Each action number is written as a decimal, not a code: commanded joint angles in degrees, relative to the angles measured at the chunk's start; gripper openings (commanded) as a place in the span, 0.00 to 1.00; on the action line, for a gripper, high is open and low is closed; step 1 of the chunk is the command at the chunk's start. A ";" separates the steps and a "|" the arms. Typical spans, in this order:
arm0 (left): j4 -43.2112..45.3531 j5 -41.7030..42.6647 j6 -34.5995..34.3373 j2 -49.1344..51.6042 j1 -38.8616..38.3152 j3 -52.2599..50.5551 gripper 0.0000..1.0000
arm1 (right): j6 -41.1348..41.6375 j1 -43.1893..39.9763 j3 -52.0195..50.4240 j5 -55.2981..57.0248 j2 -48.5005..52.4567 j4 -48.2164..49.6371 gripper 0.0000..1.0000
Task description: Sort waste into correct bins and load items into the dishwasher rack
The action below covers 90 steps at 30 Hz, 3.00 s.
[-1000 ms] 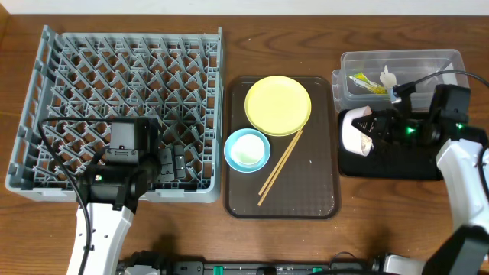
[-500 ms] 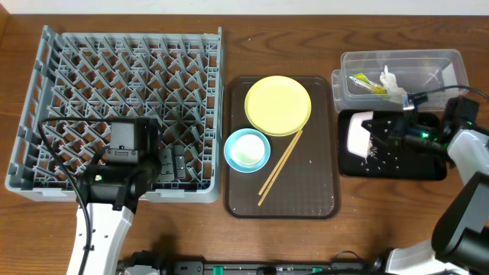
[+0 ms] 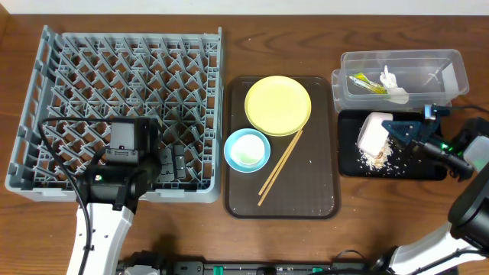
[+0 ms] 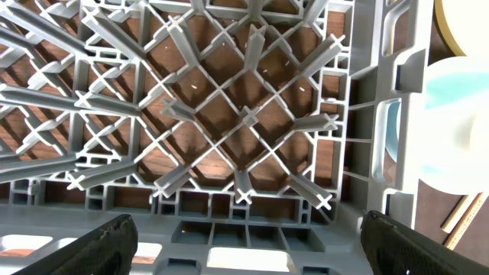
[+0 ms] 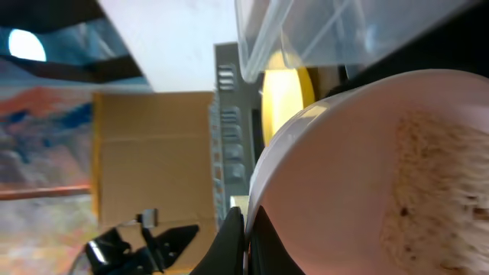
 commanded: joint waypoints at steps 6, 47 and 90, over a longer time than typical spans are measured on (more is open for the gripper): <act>-0.04 0.57 -0.72 -0.09 0.31 1.25 0.95 | -0.98 -5.29 1.09 -8.26 1.05 0.85 0.01; -0.07 0.55 -0.72 -0.09 0.31 1.27 0.95 | -0.87 8.74 1.11 -8.02 -1.66 -2.32 0.01; -0.02 0.57 -0.74 -0.09 0.31 1.27 0.95 | 3.87 63.23 1.25 71.95 -7.78 33.94 0.21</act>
